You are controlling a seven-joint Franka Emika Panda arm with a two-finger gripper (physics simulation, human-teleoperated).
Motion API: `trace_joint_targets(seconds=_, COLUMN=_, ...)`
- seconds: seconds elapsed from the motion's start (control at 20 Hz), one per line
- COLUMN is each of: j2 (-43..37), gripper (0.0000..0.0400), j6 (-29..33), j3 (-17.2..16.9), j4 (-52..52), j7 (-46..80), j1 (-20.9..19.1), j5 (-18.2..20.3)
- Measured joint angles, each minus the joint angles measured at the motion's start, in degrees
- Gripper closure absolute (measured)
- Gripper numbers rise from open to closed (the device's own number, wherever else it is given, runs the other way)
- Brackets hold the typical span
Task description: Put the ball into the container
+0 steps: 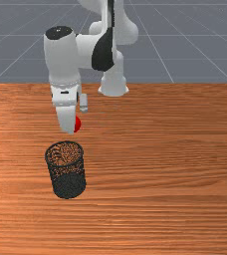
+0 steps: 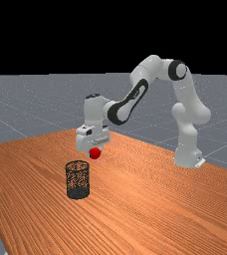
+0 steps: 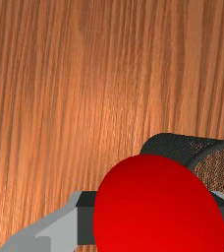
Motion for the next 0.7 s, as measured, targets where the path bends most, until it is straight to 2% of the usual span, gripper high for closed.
trace_joint_targets(seconds=0.3, j2=-0.24, gripper=0.0121, j6=1.41, j3=-0.63, j4=0.25, j7=0.37, j1=-1.37, j5=1.12)
trace_joint_targets(seconds=0.4, j2=0.1, gripper=0.012, j6=0.36, j3=-0.6, j4=2.21, j7=0.55, j1=-1.35, j5=1.14)
trace_joint_targets(seconds=0.45, j2=1.77, gripper=0.0121, j6=-3.22, j3=-0.66, j4=5.47, j7=0.38, j1=-1.19, j5=0.45)
trace_joint_targets(seconds=0.7, j2=6.77, gripper=0.012, j6=-6.31, j3=-0.4, j4=13.43, j7=0.75, j1=-0.96, j5=0.47)
